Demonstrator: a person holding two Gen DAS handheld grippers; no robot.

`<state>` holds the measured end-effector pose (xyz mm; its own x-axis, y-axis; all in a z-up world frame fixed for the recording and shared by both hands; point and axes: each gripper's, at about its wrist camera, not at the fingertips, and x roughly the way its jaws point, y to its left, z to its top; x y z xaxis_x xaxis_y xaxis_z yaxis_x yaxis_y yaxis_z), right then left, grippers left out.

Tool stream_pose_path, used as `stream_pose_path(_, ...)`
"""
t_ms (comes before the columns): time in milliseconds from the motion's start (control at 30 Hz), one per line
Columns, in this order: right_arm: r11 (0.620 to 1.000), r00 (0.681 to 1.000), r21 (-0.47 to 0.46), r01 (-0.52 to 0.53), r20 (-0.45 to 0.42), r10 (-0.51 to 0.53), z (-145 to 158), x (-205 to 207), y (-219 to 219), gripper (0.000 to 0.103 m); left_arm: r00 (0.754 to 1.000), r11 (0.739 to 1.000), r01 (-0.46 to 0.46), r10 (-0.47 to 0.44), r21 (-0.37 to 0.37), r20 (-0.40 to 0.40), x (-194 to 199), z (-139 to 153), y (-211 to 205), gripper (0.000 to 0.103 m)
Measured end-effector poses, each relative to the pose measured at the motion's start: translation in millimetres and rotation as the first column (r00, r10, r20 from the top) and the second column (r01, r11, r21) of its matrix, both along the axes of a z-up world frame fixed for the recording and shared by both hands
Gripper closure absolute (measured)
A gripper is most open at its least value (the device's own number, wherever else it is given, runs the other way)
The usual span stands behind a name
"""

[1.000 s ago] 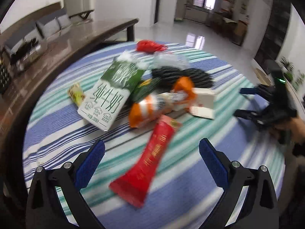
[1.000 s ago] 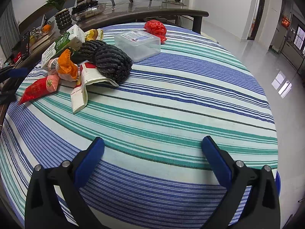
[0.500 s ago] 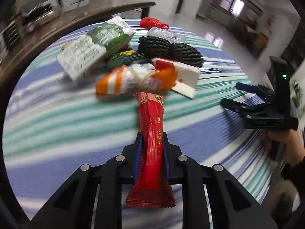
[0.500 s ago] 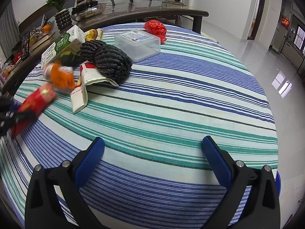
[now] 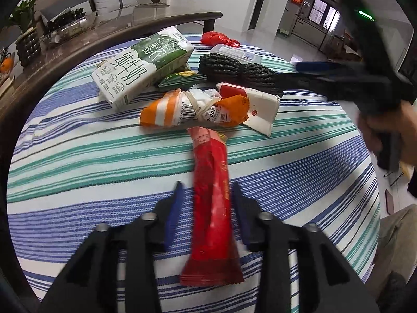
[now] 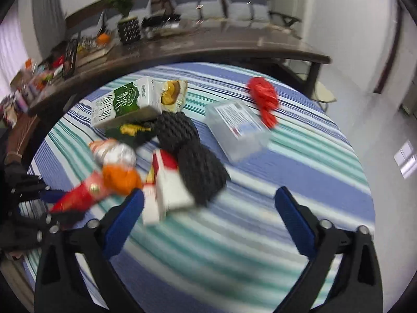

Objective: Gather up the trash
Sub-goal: 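Grasp the black mesh net with the right tool while the left tool holds the red wrapper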

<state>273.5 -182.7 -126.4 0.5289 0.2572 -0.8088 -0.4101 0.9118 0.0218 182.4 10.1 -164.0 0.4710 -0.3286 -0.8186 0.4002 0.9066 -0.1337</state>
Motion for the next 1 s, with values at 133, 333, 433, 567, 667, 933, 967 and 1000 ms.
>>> stream_pose_path(133, 0.999, 0.996, -0.026, -0.026, -0.082, 0.024, -17, 30, 19, 0.054, 1.0, 1.0, -0.004, 0.004, 0.02, 0.006, 2, 0, 2, 0.046)
stream_pose_path(333, 0.992, 0.995, 0.112, 0.057, -0.092, -0.047, 2, 7, -12, 0.069, 1.0, 1.0, 0.008, -0.008, 0.016, 0.001, 1, 1, 0, 0.072)
stream_pose_path(433, 0.972, 0.98, 0.134, 0.191, -0.089, -0.18, 16, -28, -58, 0.069, 1.0, 0.999, 0.023, -0.023, 0.033, 0.011, -4, 2, -8, 0.079)
stream_pose_path(567, 0.945, 0.943, 0.02, 0.326, -0.079, -0.324, 6, -73, -97, 0.068, 0.999, 0.999, 0.052, -0.052, -0.004, -0.011, -12, 2, -22, 0.08)
stream_pose_path(667, 0.935, 0.926, 0.014, 0.353, -0.145, -0.348, -14, -100, -104, 0.065, 0.996, 0.996, 0.086, -0.087, -0.025, -0.026, -22, 2, -38, 0.079)
stream_pose_path(933, 0.977, 0.971, 0.121, 0.176, -0.185, -0.152, 6, -134, -73, 0.039, 0.995, 0.995, 0.098, -0.099, -0.035, -0.023, -29, 3, -40, 0.053)
stream_pose_path(967, 0.986, 0.978, 0.094, 0.139, -0.168, -0.122, 9, -132, -68, 0.037, 0.994, 0.994, 0.1, -0.101, -0.04, -0.028, -28, 2, -40, 0.053)
stream_pose_path(1000, 0.994, 0.986, 0.054, 0.092, -0.144, -0.083, 14, -129, -60, 0.036, 0.994, 0.993, 0.107, -0.108, -0.041, -0.03, -28, 3, -40, 0.053)
